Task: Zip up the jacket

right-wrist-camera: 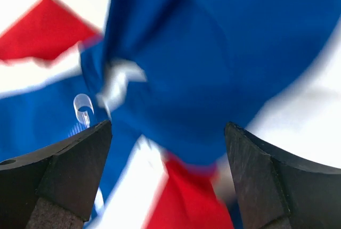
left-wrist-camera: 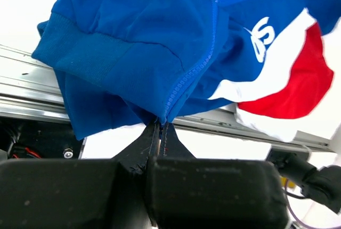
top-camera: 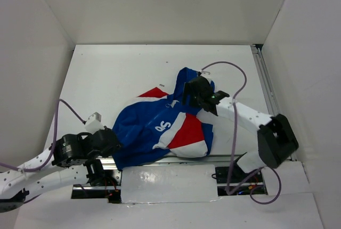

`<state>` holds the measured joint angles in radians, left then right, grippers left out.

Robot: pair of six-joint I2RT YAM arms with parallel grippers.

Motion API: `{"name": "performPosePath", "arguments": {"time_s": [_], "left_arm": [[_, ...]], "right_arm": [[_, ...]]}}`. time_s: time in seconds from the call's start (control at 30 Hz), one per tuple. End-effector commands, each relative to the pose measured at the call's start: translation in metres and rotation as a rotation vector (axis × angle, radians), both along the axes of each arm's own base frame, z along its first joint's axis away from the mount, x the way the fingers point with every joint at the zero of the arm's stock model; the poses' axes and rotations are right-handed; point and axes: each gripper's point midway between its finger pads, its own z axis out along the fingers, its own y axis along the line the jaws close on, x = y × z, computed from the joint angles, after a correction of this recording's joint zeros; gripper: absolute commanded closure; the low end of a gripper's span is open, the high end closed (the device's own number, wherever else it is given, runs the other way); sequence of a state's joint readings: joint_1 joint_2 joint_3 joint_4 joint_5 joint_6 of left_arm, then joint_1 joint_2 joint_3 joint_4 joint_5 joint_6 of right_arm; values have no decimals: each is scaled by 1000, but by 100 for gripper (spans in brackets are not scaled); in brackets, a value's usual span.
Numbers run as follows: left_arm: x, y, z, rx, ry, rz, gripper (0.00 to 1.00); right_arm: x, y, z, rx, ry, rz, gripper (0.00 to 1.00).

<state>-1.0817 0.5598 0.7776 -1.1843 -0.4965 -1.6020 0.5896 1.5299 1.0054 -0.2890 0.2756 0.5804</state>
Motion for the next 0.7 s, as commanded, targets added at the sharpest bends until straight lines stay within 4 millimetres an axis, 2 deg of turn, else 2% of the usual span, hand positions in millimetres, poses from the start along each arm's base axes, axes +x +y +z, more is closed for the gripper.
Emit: {"name": "performPosePath", "arguments": {"time_s": [0.0, 0.03, 0.07, 0.1, 0.13, 0.17, 0.23, 0.37, 0.47, 0.5, 0.53, 0.57, 0.6, 0.63, 0.67], "left_arm": [[5, -1, -1, 30, -1, 21, 100], [7, -2, -3, 50, 5, 26, 100], [8, -1, -2, 56, 0, 39, 100], [9, -1, -1, 58, 5, 49, 100], [10, -1, -1, 65, 11, 60, 100], [9, -2, 0, 65, 12, 58, 100], [13, -11, 5, 46, -15, 20, 100], [19, -23, 14, 0, -67, -29, 100], [25, -35, 20, -13, -114, -84, 100], [32, -48, 30, -59, -157, -107, 100], [37, -57, 38, -78, -193, -134, 100], [42, -65, 42, -43, -242, -218, 100], [50, -74, 52, -59, -288, -243, 100], [74, -80, 73, -105, -370, -197, 100], [84, -86, 78, -82, -405, -257, 100]], "right_arm": [[-59, -29, -8, -15, 122, -30, 7], [-71, -30, 5, 32, 106, -15, 7], [-93, -28, -9, 69, 167, 31, 6], [-102, -28, -8, 109, 173, 42, 0], [-109, -25, 1, 165, 156, 58, 0], [-120, -23, -8, 203, 185, 88, 0], [-126, -22, -6, 257, 203, 95, 0], [-150, -9, -7, 258, 271, 249, 0], [-155, 8, -3, 288, 256, 344, 8], [-151, 9, -2, 292, 257, 332, 11], [-148, 10, -2, 294, 265, 336, 17], [-140, 8, -11, 290, 302, 310, 40], [-130, 10, -7, 297, 292, 303, 61], [-114, 3, -11, 288, 289, 280, 91], [-99, 1, -6, 294, 255, 262, 100]]}}
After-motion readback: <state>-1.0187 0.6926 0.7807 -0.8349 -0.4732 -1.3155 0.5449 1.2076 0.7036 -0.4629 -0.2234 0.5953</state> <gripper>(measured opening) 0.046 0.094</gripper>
